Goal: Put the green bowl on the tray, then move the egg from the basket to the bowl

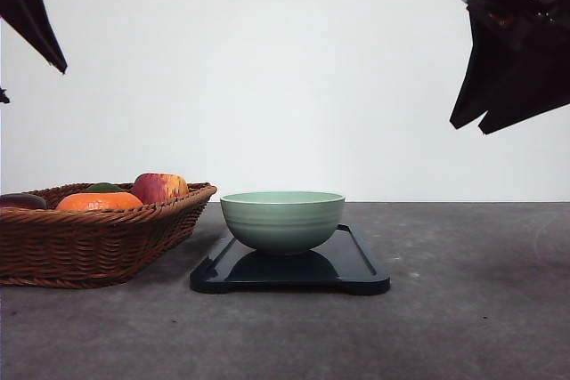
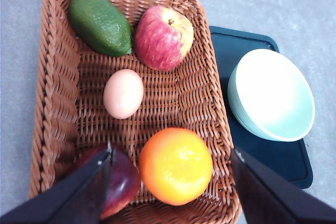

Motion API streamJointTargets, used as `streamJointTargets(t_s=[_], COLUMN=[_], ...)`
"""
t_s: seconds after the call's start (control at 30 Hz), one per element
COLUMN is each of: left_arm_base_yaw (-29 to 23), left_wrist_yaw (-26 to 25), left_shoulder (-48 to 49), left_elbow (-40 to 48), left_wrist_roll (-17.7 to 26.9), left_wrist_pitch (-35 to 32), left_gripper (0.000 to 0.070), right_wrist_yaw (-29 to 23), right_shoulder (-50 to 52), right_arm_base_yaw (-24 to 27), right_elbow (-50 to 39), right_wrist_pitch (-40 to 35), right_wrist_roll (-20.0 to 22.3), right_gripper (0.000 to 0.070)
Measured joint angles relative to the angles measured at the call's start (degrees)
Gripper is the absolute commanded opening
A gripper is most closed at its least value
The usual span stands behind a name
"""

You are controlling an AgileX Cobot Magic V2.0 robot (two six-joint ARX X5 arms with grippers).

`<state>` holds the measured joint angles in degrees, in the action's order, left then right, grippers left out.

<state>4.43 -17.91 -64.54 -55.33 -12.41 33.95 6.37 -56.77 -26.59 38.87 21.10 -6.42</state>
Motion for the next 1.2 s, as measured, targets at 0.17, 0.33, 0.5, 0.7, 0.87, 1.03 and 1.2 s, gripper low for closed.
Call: streamJointTargets(t_s=[0.17, 0.33, 0.5, 0.7, 0.87, 1.03, 1.2], left_arm_base_yaw=[0.2, 2.3, 5.1, 7.1, 6.9, 6.9, 6.9], left_wrist_yaw=[0.5, 5.2, 7.2, 12.0, 14.4, 14.6, 14.6], left_shoulder=[-8.0, -18.5, -27.4, -33.8, -36.6, -37.4, -38.6], left_elbow=[-9.0, -19.7, -26.6, -28.9, -28.9, -28.9, -28.9], left_wrist_roll=[3.1, 7.1, 11.1, 13.5, 13.9, 14.0, 14.2], left_wrist_pitch=[6.1, 13.1, 14.3, 14.1, 14.0, 13.3, 12.7], left_gripper=[0.0419, 0.0419, 0.0419, 0.0420, 0.0421, 0.0420, 0.0420], right_wrist_yaw=[-0.1, -0.1, -0.2, -0.2, -0.2, -0.3, -0.4], right_shoulder=[0.0, 0.0, 0.0, 0.0, 0.0, 0.0, 0.0], right_arm_base_yaw=[0.0, 0.0, 0.0, 0.0, 0.0, 0.0, 0.0], right_elbow=[0.0, 0.0, 0.0, 0.0, 0.0, 0.0, 0.0], right_wrist_pitch=[0.1, 0.1, 0.3, 0.3, 0.3, 0.1, -0.7], right_wrist_roll=[0.0, 0.0, 0.0, 0.0, 0.0, 0.0, 0.0], right_gripper=[0.0215, 0.0215, 0.0215, 0.0215, 0.0215, 0.0215, 0.0215])
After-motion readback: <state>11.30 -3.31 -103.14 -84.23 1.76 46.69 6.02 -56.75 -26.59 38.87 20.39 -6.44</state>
